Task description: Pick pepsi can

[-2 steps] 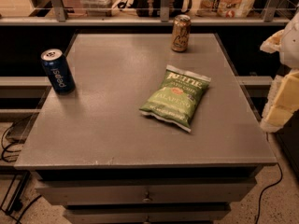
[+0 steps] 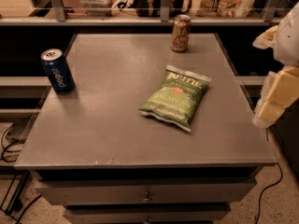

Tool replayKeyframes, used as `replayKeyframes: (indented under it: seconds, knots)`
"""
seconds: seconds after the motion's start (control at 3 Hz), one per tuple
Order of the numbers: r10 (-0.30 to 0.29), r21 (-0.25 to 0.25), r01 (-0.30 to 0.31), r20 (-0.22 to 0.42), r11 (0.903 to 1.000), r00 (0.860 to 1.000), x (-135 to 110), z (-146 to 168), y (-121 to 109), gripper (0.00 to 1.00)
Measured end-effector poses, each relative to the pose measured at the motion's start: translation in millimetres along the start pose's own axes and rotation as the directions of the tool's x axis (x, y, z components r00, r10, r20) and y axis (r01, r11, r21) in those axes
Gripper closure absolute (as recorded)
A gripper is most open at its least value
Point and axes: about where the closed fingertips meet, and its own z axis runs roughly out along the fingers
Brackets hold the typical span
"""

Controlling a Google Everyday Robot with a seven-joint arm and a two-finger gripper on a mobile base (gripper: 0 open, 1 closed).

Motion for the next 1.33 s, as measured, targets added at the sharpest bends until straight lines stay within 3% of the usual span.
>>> replayKeyframes:
  seconds: [0.33, 0.67, 1.0, 1.33]
  knots:
    - [-0.037, -0.006, 0.038, 0.128, 0.9993, 0.991, -41.8, 11.8, -12.7, 0.00]
    - [-0.088, -0.031, 0.098, 0.241, 0.9947, 0.966, -96.4, 32.9, -16.7, 0.00]
    - [-0.115, -0.081, 0.152, 0.347, 0.9851, 0.931, -153.9, 59.1, -13.9, 0.00]
    - [-0.121, -0.143, 0.205, 0.450, 0.9684, 0.885, -214.1, 81.6, -1.4, 0.00]
